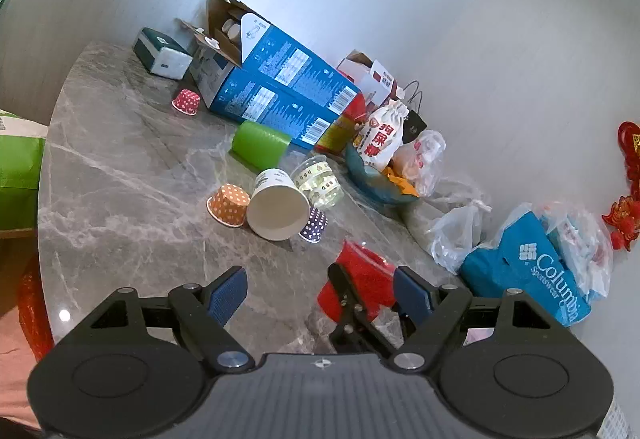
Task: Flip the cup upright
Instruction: 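Grasp the red-banded cup with the right gripper while the left gripper releases it, then rotate the cup upright with the right gripper and set it on the table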
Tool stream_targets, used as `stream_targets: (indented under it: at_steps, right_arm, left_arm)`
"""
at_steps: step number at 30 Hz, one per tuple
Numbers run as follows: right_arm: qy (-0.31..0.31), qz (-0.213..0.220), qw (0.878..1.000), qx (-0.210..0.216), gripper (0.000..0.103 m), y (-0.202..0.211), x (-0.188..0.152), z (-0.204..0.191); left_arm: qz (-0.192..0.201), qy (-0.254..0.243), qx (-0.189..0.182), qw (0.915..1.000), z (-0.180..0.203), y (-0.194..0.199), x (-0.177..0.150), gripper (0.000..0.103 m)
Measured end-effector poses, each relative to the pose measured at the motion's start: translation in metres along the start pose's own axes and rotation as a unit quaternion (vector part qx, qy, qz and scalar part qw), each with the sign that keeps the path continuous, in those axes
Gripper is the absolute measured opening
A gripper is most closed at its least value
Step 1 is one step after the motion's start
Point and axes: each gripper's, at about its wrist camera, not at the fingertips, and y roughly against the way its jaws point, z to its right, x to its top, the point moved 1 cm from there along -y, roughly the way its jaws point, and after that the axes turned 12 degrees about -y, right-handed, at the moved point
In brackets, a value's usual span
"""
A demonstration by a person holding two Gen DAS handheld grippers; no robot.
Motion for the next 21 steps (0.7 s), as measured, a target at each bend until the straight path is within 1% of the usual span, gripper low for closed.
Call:
stream_targets:
  at_steps: [5, 10, 14, 16, 21]
  right_arm:
    - [0.018, -0.003, 1.000, -0.005, 0.063, -0.001, -0.011, -0.003]
    - [0.036, 0.001, 0.999, 0.006, 0.064, 0.001, -0.017, -0.011]
    - [0.034, 0.003, 0.999, 0.007, 0.066, 0.000, -0.018, -0.012]
    - [0.032, 0.002, 0.999, 0.008, 0.068, 0.000, -0.018, -0.011]
    - [0.022, -0.017, 0.999, 0.018, 0.070, -0.002, -0.018, -0.011]
  left_arm:
    - [-0.005, -0.001, 0.001, 1.0000, 0.001, -0.002, -0.002, 0.083]
    - [-0.015, 0.003, 0.006, 0.9999, 0.000, -0.006, -0.005, 0.083]
    - [-0.016, 0.003, 0.006, 0.9999, -0.001, -0.006, -0.006, 0.083]
    - [-0.015, 0.004, 0.007, 0.9999, -0.001, -0.007, -0.006, 0.083]
    - [-0.016, 0.006, 0.011, 0.9998, -0.001, -0.007, -0.007, 0.083]
